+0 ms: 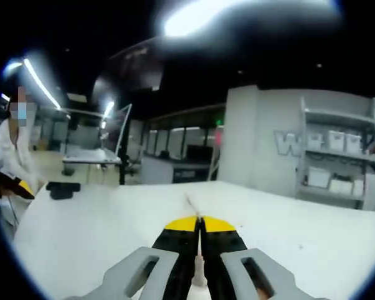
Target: Open the resealable bag by pulling the two sides of the seal apart until the entire bag opening is separated and visibly accessible.
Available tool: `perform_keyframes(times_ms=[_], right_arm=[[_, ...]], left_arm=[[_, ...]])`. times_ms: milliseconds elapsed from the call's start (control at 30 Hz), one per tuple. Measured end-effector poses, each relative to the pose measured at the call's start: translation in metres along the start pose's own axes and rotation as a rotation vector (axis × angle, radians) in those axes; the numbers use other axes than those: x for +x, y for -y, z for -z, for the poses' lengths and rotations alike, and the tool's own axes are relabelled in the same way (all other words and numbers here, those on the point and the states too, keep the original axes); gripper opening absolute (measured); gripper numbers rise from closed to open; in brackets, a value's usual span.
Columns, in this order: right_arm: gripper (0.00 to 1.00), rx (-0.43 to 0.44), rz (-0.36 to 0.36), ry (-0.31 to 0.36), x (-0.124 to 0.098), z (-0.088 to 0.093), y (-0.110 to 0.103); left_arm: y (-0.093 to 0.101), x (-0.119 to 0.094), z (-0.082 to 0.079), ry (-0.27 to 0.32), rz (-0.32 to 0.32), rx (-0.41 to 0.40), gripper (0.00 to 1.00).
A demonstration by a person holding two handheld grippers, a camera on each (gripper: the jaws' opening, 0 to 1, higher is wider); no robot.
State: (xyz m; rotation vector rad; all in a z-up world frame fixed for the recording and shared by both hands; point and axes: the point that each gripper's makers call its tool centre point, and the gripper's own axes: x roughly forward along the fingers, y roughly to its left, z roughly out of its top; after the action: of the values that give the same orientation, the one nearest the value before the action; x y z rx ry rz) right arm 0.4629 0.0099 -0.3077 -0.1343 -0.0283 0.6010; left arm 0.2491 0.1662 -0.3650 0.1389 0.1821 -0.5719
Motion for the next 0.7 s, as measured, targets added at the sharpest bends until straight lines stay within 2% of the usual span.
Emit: perform_keyframes(times_ms=[700], right_arm=[[0.0, 0.026, -0.005, 0.028, -0.025, 0.001, -0.003]], left_arm=[[0.007, 0.0, -0.001, -0.004, 0.015, 0.011, 0.82]])
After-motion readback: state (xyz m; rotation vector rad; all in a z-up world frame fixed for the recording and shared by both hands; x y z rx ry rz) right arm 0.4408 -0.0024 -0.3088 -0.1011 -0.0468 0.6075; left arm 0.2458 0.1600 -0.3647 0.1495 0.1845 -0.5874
